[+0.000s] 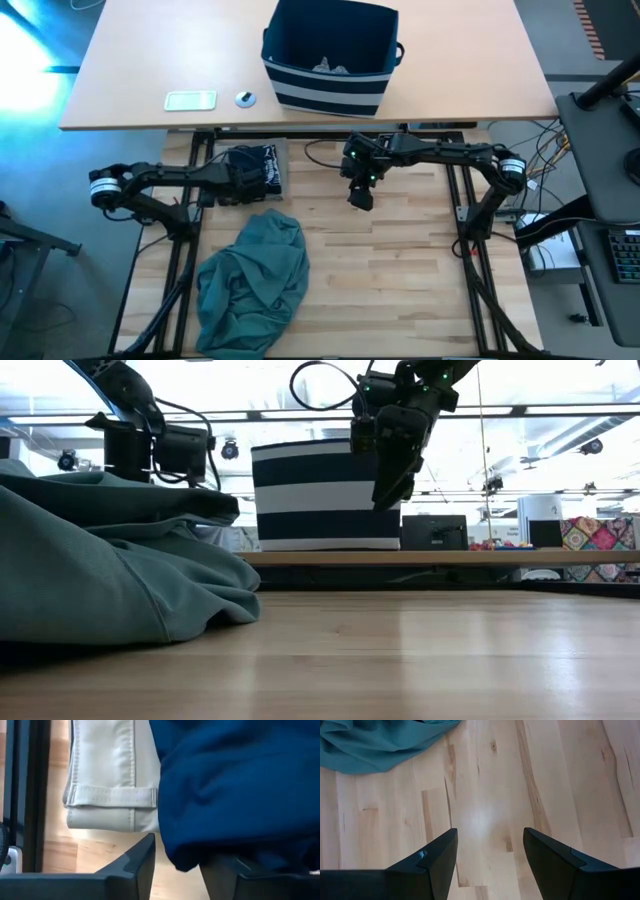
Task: Fold Laundry from Bin
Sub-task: Stack the folded black underwear on the folded brown shorts
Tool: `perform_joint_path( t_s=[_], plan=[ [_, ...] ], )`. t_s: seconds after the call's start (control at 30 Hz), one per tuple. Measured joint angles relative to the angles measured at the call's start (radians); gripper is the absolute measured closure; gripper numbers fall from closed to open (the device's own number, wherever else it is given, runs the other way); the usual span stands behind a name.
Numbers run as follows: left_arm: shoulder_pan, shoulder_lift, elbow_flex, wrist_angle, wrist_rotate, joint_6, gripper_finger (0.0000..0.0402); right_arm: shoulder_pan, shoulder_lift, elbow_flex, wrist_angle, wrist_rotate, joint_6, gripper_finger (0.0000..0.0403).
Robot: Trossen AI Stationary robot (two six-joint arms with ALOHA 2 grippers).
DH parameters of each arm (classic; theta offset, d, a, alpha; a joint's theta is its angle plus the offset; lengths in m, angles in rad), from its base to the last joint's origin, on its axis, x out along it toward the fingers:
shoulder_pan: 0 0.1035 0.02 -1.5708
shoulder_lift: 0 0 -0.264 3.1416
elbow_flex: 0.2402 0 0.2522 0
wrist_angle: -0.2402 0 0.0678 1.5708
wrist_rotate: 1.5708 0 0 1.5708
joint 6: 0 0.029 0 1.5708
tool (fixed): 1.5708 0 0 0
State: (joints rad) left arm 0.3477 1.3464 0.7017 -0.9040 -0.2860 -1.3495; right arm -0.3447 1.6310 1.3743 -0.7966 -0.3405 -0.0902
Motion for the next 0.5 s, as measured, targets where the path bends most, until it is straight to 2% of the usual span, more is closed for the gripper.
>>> perform_joint_path(
  t_s=[0.1,0.27,0.37,0.5],
  plan=[
    [0.0,0.0,0.003,0.011,-0.021,0.006,0.0302,0.0,0.0,0.0,0.0,0.0,-0.004,0.0184],
    [0.004,0.008,0.004,0.019,-0.032,0.083,0.0388,0.0,0.0,0.0,0.001,0.0,-0.019,0.0184],
    [0.022,0.003,0.019,-0.062,0.008,0.128,0.0391,0.0,0.0,0.0,0.0,0.0,-0.022,0.0184],
    [0.038,-0.004,0.15,-0.288,-0.023,0.26,0.0399,0.0,0.0,0.0,-0.006,-0.004,-0.025,0.0184]
  ],
)
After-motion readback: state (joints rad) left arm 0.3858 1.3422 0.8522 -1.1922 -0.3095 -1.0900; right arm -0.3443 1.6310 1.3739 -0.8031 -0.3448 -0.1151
